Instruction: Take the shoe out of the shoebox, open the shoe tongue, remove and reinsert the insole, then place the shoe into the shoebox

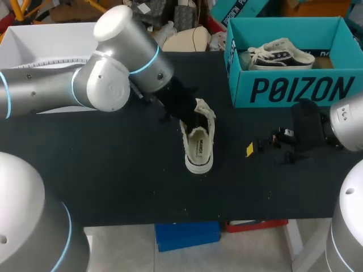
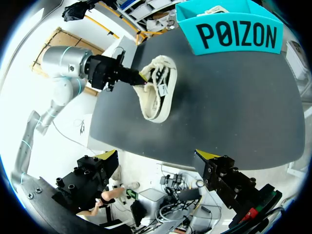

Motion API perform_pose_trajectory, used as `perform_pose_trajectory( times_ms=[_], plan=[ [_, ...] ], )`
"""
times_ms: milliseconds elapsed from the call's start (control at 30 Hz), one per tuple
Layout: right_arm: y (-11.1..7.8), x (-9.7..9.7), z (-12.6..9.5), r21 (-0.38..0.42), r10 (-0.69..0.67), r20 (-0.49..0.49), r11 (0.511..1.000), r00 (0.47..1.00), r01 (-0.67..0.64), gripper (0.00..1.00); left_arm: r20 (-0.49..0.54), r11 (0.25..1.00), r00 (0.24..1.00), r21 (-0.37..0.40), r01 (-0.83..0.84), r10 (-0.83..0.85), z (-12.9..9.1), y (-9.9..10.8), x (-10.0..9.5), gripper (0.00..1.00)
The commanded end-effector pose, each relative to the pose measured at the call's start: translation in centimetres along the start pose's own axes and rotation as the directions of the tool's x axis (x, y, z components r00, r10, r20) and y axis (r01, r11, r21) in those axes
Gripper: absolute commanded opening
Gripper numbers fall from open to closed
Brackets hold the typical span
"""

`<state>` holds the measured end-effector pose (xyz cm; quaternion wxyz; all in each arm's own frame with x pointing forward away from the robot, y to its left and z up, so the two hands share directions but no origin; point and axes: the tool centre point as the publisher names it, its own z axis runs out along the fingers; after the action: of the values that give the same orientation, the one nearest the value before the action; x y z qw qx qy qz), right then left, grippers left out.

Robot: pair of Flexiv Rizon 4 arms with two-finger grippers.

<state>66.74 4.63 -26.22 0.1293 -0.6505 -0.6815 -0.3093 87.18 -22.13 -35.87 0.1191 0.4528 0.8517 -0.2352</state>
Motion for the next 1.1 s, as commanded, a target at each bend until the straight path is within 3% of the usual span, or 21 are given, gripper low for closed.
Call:
perform_pose_trajectory(
  times_ms=[33, 267, 367, 400, 467, 533, 667, 833, 1100],
  plan=[
    [0.0, 0.1, 0.1, 0.000, 0.000, 0.002, 1.000, 1.000, 0.000, 1.00, 0.006, 1.000, 1.000, 0.002, -0.010, 0.010, -0.9, 0.1, -0.5, 0.00],
    [0.0, 0.1, 0.1, 0.000, 0.000, 0.002, 1.000, 1.000, 0.000, 1.00, -0.003, 0.996, 0.996, -0.015, -0.090, 0.090, -5.7, -0.3, -2.1, 0.00],
    [0.0, 0.1, 0.1, 0.000, 0.000, 0.002, 1.000, 1.000, 0.000, 1.00, -0.005, 0.977, 0.977, -0.025, -0.212, 0.212, -7.3, -0.1, -2.2, 0.00],
    [0.0, 0.1, 0.1, 0.000, 0.000, 0.002, 1.000, 1.000, 0.000, 1.00, -0.025, 0.963, 0.963, -0.033, -0.268, 0.268, -7.6, -0.1, -2.0, 0.13],
    [0.0, 0.1, 0.1, 0.000, 0.000, 0.002, 1.000, 1.000, 0.000, 1.00, -0.083, 0.920, 0.919, -0.032, -0.390, 0.386, -7.9, -0.1, -1.4, 0.25],
    [0.0, 0.1, 0.1, 0.000, 0.000, 0.002, 1.000, 1.000, 0.000, 1.00, -0.132, 0.891, 0.886, -0.031, -0.452, 0.445, -7.7, -0.2, -0.7, 0.32],
    [0.0, 0.1, 0.1, 0.000, 0.000, 0.002, 1.000, 1.000, 0.000, 1.00, -0.230, 0.824, 0.807, -0.037, -0.566, 0.544, -6.6, 0.1, 0.4, 0.30],
    [0.0, 0.1, 0.1, 0.000, 0.000, 0.002, 1.000, 1.000, 0.000, 1.00, -0.278, 0.783, 0.758, -0.030, -0.622, 0.591, -4.6, 0.3, 1.2, 0.27],
    [0.0, 0.1, 0.1, 0.000, 0.000, 0.002, 1.000, 1.000, 0.000, 1.00, -0.280, 0.787, 0.760, -0.025, -0.617, 0.587, -2.4, 0.4, 1.5, 0.30]
  ],
)
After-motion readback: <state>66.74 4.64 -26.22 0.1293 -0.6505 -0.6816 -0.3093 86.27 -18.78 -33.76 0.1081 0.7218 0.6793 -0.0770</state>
